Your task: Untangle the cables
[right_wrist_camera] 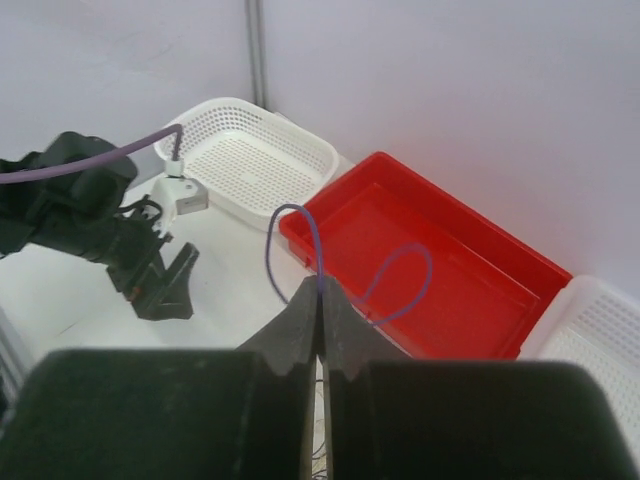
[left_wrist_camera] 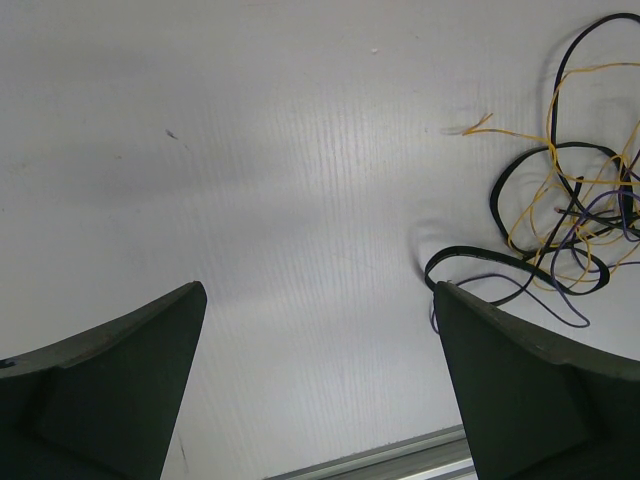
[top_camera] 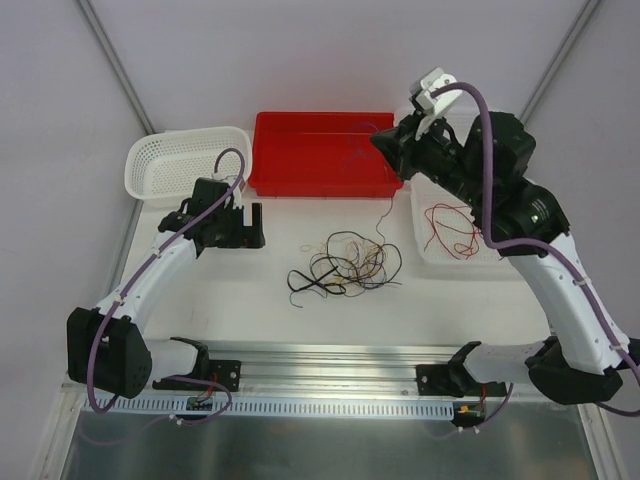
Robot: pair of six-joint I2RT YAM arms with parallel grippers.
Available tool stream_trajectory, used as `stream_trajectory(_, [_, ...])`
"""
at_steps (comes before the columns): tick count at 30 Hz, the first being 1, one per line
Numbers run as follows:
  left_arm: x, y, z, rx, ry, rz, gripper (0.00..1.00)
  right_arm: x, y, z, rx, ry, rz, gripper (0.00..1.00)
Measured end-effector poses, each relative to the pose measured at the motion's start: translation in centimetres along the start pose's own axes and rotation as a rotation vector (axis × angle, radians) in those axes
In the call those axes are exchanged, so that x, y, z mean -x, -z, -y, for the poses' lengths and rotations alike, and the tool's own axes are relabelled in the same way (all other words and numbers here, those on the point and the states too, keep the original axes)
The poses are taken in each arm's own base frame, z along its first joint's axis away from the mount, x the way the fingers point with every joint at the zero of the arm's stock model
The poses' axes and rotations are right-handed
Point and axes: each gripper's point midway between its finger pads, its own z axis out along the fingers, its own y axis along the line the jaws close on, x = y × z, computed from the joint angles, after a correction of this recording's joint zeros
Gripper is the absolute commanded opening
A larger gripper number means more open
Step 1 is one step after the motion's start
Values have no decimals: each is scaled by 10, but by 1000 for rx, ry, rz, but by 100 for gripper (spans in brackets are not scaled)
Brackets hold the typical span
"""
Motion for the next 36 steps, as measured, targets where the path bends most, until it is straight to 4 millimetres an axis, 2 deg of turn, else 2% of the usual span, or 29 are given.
stream_trajectory(4, [0,0,0,0,0,0,99,-8,-23,20,-71,-2,-43,1])
stream_trajectory(6, [0,0,0,0,0,-1,99,-5,-30,32,-105,-1,-54,1])
stream_trajectory(8, [0,0,0,0,0,-2,99,10,-33,43,-138,4,-27,1])
stream_trajectory(10, [-1,0,0,1,0,-4,99,38,-29,55,-183,20,35,1])
stream_trajectory(13, [-2,0,-1,3,0,-9,99,84,-10,72,-261,54,178,1])
stream_trajectory(15, [-2,-1,-1,7,-1,-12,99,105,3,81,-311,70,254,1])
stream_trajectory(17, [-3,-2,-2,8,0,-16,99,120,15,91,-366,91,325,1])
stream_trajectory(20, [-4,-3,-2,9,0,-19,99,126,24,107,-440,114,366,1])
stream_trajectory(24, [-4,-3,-2,9,0,-20,99,116,15,138,-524,134,349,1])
stream_trajectory(31, [-7,-8,-3,14,1,-40,99,55,-18,217,-639,81,210,1])
stream_trajectory(36, [-10,-11,-4,18,2,-56,99,13,-32,265,-687,14,139,1])
